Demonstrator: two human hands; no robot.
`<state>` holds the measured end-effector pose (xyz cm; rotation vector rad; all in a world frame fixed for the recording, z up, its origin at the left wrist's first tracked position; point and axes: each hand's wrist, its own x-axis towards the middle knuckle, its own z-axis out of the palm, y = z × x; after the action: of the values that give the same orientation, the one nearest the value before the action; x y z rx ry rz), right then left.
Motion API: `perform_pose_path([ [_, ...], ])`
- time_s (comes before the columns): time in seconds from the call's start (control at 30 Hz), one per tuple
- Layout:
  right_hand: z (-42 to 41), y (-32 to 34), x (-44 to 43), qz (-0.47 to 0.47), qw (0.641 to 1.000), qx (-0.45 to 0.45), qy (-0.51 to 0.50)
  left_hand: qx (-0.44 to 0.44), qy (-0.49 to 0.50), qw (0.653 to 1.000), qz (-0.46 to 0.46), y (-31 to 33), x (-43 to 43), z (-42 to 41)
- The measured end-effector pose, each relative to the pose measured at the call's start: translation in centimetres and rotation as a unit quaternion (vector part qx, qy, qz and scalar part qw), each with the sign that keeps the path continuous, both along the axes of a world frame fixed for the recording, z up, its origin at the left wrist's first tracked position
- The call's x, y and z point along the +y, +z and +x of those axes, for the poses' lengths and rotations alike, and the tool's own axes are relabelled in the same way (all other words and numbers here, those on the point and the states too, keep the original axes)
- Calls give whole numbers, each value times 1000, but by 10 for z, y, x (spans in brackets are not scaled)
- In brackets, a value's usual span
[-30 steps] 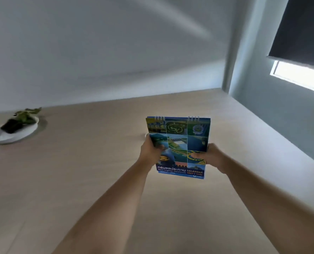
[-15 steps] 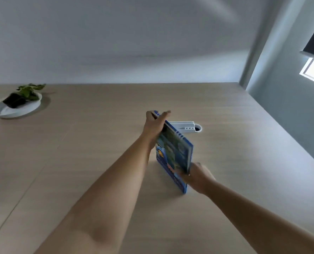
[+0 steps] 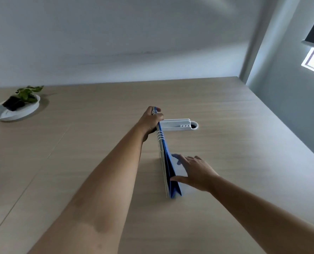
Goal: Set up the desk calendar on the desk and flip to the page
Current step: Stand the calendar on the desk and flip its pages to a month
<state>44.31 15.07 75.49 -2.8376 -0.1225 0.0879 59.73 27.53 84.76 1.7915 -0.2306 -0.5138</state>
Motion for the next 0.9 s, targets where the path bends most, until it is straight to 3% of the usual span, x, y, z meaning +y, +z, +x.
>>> perform_pose_path([
  [0.13, -7, 5, -38, -67, 997, -27, -27, -8, -16, 1000, 25, 1, -21, -1],
  [0.23, -16, 11, -64, -145, 989, -5, -40, -38, -43, 994, 97, 3, -49, -5],
  [0.33, -22, 6, -74, -144, 986, 21, -83, -48, -57, 990, 118, 5, -69, -12],
  [0.43, -31, -3, -69, -24, 979, 112, -167, -47, -54, 991, 117, 5, -70, -12],
  [0.57, -44, -15, -37, 130, 954, 185, -195, -62, -23, 992, 105, 1, -68, -14],
  [0.77, -18, -7, -13, 305, 899, 86, -303, -68, 74, 991, 85, -4, -49, -26],
  [0.9, 3, 9, -23, 353, 870, 40, -342, -17, 165, 986, 31, -11, -12, -22],
])
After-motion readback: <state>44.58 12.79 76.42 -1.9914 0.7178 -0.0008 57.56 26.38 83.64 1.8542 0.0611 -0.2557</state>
